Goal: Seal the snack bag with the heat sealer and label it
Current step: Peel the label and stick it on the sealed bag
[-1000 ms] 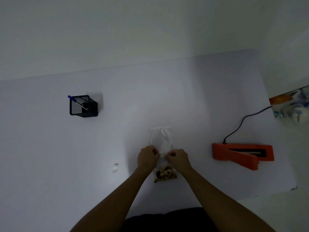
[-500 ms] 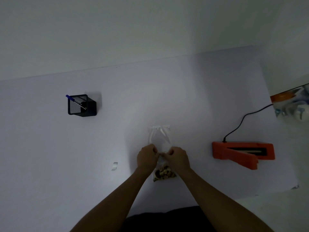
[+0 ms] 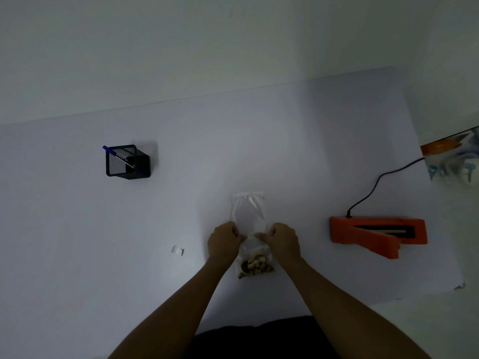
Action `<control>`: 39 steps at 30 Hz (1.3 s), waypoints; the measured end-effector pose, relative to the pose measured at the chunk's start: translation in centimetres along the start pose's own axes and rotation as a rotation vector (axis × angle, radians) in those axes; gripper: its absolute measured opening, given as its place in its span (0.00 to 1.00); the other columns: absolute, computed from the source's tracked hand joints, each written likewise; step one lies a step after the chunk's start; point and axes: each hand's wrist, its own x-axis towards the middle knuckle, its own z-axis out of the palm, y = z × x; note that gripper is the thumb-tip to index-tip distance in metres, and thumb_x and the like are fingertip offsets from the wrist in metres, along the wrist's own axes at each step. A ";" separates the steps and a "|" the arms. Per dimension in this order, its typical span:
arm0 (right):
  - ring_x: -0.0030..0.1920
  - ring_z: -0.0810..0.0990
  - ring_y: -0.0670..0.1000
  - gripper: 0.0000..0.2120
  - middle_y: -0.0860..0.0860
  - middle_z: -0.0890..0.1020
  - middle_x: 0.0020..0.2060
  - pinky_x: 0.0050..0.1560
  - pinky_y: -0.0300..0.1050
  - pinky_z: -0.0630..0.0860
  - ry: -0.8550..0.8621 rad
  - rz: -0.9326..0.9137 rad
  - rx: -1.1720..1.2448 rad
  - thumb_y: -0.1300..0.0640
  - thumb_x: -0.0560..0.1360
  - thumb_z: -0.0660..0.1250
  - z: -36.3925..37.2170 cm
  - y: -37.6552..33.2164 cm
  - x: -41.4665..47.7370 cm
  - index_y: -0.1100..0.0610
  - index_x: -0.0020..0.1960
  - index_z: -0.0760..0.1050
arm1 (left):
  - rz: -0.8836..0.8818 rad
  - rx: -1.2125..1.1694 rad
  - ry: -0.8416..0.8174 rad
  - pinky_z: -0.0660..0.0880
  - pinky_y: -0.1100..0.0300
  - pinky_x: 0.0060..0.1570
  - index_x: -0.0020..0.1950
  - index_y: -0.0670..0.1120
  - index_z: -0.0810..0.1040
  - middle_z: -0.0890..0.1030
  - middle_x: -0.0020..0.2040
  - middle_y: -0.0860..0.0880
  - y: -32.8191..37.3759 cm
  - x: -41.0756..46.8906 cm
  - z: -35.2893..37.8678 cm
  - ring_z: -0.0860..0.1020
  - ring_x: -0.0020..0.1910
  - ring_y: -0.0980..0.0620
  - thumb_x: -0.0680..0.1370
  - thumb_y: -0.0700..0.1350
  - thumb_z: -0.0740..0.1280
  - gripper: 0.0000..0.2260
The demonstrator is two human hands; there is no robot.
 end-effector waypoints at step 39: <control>0.37 0.79 0.52 0.31 0.51 0.80 0.39 0.27 0.40 0.64 0.008 0.052 -0.093 0.29 0.62 0.71 0.1 -2.6 -1.3 0.56 0.44 0.74 | 0.138 0.211 -0.063 0.76 0.53 0.39 0.42 0.47 0.72 0.80 0.40 0.47 -0.5 1.2 -0.5 0.79 0.39 0.46 0.70 0.59 0.73 0.18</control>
